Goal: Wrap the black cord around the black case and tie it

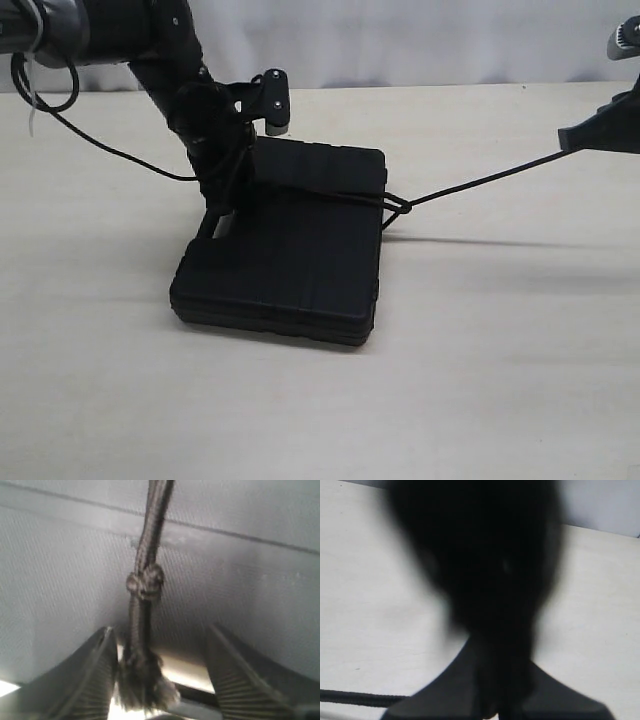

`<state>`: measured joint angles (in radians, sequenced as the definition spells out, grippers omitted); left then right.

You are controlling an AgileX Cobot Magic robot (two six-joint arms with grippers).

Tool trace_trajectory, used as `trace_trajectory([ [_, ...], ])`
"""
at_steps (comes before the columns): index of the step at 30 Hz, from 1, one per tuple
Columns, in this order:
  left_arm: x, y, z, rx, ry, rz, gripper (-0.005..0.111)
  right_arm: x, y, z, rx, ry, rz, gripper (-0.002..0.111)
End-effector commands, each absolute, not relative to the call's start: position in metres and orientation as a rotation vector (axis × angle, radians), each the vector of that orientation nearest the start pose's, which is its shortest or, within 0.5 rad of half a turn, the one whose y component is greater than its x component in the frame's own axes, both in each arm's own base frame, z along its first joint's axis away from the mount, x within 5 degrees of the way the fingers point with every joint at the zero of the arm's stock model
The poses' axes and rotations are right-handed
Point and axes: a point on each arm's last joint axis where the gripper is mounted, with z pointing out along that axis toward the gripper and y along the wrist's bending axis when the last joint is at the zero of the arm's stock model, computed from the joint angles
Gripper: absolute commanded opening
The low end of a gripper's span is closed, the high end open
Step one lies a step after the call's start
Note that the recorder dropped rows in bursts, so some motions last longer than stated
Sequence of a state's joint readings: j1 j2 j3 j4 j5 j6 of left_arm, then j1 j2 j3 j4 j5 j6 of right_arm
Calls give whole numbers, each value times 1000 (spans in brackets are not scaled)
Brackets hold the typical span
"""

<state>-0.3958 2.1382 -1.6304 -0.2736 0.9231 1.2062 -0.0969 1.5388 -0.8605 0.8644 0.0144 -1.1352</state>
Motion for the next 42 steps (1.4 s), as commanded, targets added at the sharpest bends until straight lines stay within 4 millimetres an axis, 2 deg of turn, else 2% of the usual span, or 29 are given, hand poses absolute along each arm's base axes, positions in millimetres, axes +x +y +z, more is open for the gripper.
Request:
trace_trajectory([
  [1, 409, -205, 180, 1624, 2082, -325, 51, 325, -36, 237, -177, 2147, -237, 4],
  [2, 409, -215, 185, 1540, 2038, -460, 51, 325, -36, 237, -177, 2147, -237, 4],
  [3, 406, -220, 189, 1547, 1970, -543, 51, 325, -36, 237, -177, 2147, -237, 4],
  [5, 398, -231, 196, 1673, 1749, -656, 51, 325, -36, 237, -177, 2147, -237, 4],
  [6, 395, -235, 195, 1742, 1675, -627, 51, 325, -35, 237, -178, 2148, -235, 4],
  [9, 397, -244, 181, 1757, 1682, -552, 51, 325, -35, 237, -179, 2148, -234, 4],
  [11, 397, -249, 166, 1793, 1692, -514, 51, 325, -35, 237, -179, 2148, -234, 4],
  [15, 397, -250, 139, 1893, 1705, -457, 51, 325, -35, 237, -180, 2149, -232, 4],
  [17, 402, -248, 133, 1880, 1736, -399, 44, 326, -35, 238, -179, 2145, -233, 4],
  [22, 408, -239, 129, 1873, 1828, -261, 3, 326, -36, 239, -173, 2138, -245, 4],
  [23, 407, -237, 128, 1898, 1830, -247, 0, 326, -37, 239, -168, 2137, -249, 4],
  [29, 409, -225, 124, 1935, 1937, -117, 0, 324, -49, 239, -106, 2143, -253, 4],
  [34, 408, -224, 125, 1942, 1948, -111, 0, 324, -58, 235, -62, 2162, -250, 4],
  [37, 407, -224, 128, 1940, 1947, -112, 0, 327, -60, 225, -55, 2186, -257, 4],
  [42, 408, -225, 145, 1879, 1937, -101, 0, 332, -63, 212, -47, 2217, -271, 4],
])
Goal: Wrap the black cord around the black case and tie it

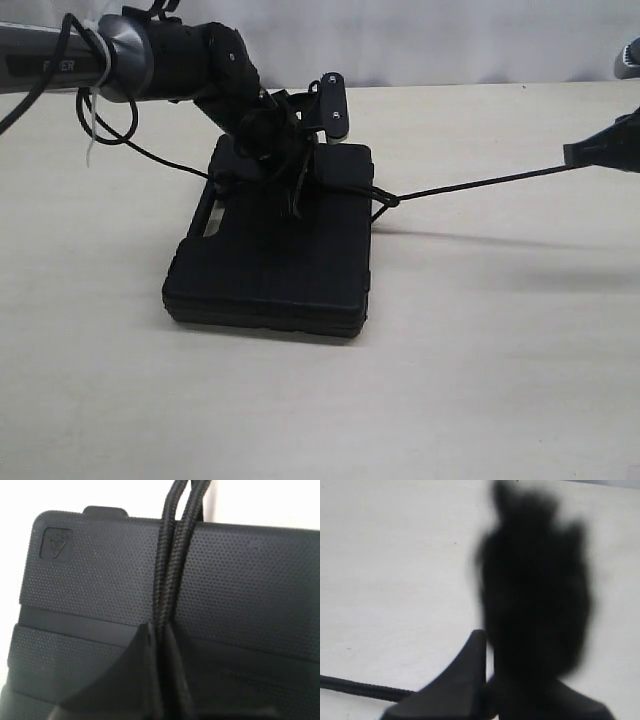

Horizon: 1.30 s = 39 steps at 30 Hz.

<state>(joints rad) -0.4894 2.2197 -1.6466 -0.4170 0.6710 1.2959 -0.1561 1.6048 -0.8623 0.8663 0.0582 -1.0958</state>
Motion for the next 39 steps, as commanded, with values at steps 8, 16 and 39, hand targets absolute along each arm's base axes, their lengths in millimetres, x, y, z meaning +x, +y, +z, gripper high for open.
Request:
trace_trajectory([
  [8, 407, -224, 166, 1825, 1929, -98, 0, 333, -61, 209, -45, 2224, -263, 4],
  [16, 409, -217, 164, 1835, 1976, -14, 0, 335, -59, 192, -64, 2291, -215, 4],
  [39, 405, -213, 162, 1817, 2070, -85, 11, 344, -56, 163, -13, 2395, -113, 64],
])
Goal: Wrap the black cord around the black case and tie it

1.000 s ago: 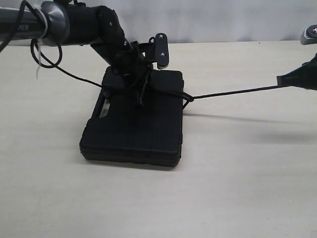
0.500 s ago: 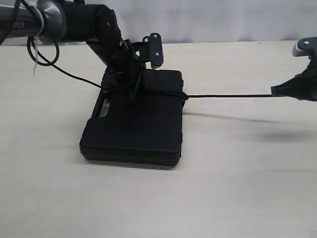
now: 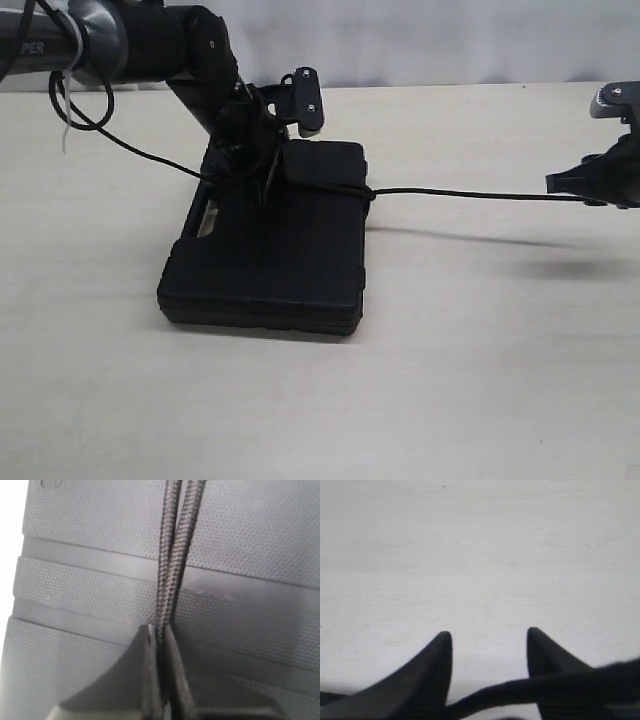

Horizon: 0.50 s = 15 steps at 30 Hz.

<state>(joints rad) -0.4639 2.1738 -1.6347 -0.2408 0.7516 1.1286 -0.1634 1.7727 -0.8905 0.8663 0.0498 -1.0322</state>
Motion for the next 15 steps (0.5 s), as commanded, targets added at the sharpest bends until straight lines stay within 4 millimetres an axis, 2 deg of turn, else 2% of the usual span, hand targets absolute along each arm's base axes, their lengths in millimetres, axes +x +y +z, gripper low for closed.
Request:
trace_trajectory([
  [1, 405, -213, 162, 1815, 2068, -84, 21, 343, -56, 165, -14, 2392, -112, 68],
  [3, 405, -213, 162, 1815, 2068, -84, 32, 341, -55, 176, 8, 2362, -99, 68],
  [5, 405, -213, 162, 1814, 2067, -83, 36, 336, -52, 195, -1, 2325, -67, 68],
  [8, 405, -213, 162, 1814, 2067, -83, 36, 323, -49, 222, 12, 2254, -62, 67],
  [10, 405, -213, 162, 1813, 2066, -81, 36, 311, -50, 235, 34, 2197, -106, 61],
  [12, 406, -213, 162, 1809, 2063, -79, 36, 305, -52, 239, 50, 2170, -139, 51],
  [14, 406, -213, 162, 1809, 2063, -79, 36, 307, -53, 231, 33, 2194, -153, 32],
  [15, 405, -215, 163, 1795, 2071, -100, 36, 313, -54, 216, -2, 2241, -164, 15],
])
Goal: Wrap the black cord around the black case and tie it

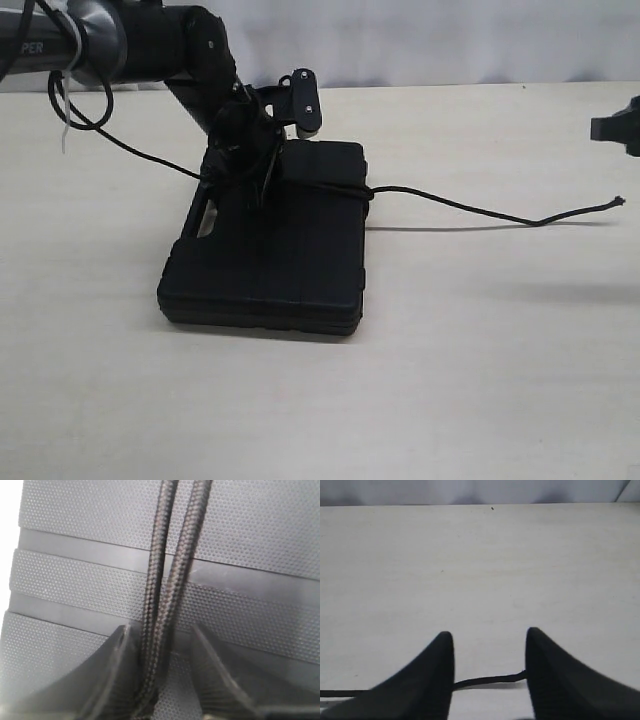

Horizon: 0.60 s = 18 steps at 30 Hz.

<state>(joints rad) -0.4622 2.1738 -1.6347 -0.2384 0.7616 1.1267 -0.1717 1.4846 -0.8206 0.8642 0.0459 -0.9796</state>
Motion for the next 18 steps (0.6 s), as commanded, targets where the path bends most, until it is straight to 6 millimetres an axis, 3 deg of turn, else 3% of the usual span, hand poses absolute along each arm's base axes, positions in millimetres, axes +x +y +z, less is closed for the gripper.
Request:
trace_trajectory([
  [1, 404, -215, 163, 1784, 2079, -121, 36, 316, -55, 207, -3, 2267, -167, 8],
  [4, 402, -221, 164, 1737, 2080, -221, 36, 345, -58, 172, -14, 2368, -122, 4],
  [8, 401, -226, 166, 1720, 2052, -288, 36, 372, -62, 139, -11, 2432, -99, 4],
  [11, 401, -227, 167, 1722, 2040, -300, 36, 374, -63, 118, -8, 2479, -102, 4],
  [18, 400, -227, 167, 1722, 2038, -303, 36, 363, -92, 81, 106, 2608, -38, 4],
])
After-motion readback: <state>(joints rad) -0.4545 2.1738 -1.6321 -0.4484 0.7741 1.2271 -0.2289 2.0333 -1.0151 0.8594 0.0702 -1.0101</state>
